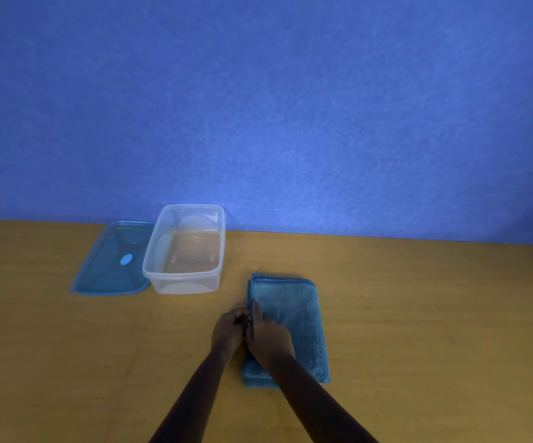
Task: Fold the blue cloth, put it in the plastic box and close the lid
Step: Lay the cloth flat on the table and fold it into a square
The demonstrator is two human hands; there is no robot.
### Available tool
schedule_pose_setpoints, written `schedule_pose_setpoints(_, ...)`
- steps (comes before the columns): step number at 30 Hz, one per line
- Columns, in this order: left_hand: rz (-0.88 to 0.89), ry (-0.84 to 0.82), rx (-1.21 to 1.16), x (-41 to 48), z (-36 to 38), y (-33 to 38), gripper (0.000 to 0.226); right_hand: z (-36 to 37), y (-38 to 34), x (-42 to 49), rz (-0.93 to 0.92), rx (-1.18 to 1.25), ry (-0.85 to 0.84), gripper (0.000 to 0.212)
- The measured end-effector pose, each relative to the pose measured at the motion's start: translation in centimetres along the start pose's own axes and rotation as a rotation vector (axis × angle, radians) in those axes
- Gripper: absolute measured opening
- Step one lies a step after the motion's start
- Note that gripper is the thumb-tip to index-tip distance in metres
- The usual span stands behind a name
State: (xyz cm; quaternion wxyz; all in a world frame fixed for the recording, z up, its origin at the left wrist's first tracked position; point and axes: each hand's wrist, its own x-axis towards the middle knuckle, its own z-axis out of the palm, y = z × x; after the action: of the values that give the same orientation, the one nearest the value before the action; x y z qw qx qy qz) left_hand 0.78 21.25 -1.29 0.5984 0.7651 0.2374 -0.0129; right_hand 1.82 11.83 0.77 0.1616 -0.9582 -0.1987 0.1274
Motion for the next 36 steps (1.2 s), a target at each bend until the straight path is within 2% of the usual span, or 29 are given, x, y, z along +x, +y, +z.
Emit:
schedule_pose_setpoints(2, 0.016, 0.043, 0.043, -0.1, 0.3, 0.0, 0.023, 0.3, 0.5, -0.1, -0.034, 0.023, 0.008, 0.056)
schedule_pose_setpoints(5, -0.01, 0.132, 0.102, -0.6, 1.1, 0.4, 0.04, 0.7, 1.3, -0.4, -0.093, 0.077, 0.052, 0.054)
schedule_pose_setpoints(10, -0.038, 0.235, 0.27, -0.9, 2.4, 1.1, 0.033, 1.4, 2.9, -1.8, -0.159, 0.163, 0.086, 0.043)
schedule_pose_setpoints(12, -0.039, 0.265, 0.335, -1.0, 2.7, 1.3, 0.033, 1.6, 3.8, -2.7, -0.212, 0.089, 0.145, 0.037)
schedule_pose_setpoints(14, -0.016, 0.278, 0.409, -1.3, 3.1, 1.3, 0.034, 1.7, 4.7, -3.4, -0.242, -0.071, 0.292, 0.034)
schedule_pose_setpoints(17, 0.018, 0.3, 0.491, -1.6, 3.5, 1.4, 0.034, 0.4, 5.4, -3.9, -0.164, -0.166, 0.397, 0.037)
schedule_pose_setpoints(19, 0.017, 0.303, 0.522, -1.6, 3.7, 1.4, 0.034, -0.3, 6.2, -3.4, -0.073, -0.222, 0.378, 0.04)
schedule_pose_setpoints(23, -0.018, 0.263, 0.583, -1.5, 3.7, 2.0, 0.034, -0.5, 7.9, -1.8, 0.033, -0.134, 0.108, 0.062)
schedule_pose_setpoints(25, 0.0, 0.288, 0.671, -1.5, 3.7, 2.5, 0.037, -0.2, 8.3, -1.4, 0.036, -0.149, 0.09, 0.065)
schedule_pose_setpoints(28, 0.205, 0.368, 0.768, -1.7, 4.2, 3.3, 0.047, 0.2, 8.4, -1.2, 0.046, -0.149, 0.081, 0.067)
schedule_pose_setpoints(30, 0.415, 0.317, 0.746, -2.4, 5.1, 3.8, 0.046, 0.4, 8.4, -1.2, 0.043, -0.161, 0.079, 0.066)
schedule_pose_setpoints(32, 0.553, 0.238, 0.778, -3.1, 6.1, 3.3, 0.046, 0.4, 8.5, -1.2, 0.04, -0.174, 0.06, 0.066)
schedule_pose_setpoints(34, 0.529, 0.154, 0.87, -3.6, 6.6, 2.4, 0.05, 0.4, 8.6, -1.3, 0.039, -0.178, 0.052, 0.064)
schedule_pose_setpoints(36, 0.447, 0.103, 0.825, -3.2, 6.6, 1.1, 0.055, 0.4, 8.6, -1.4, 0.034, -0.161, 0.061, 0.061)
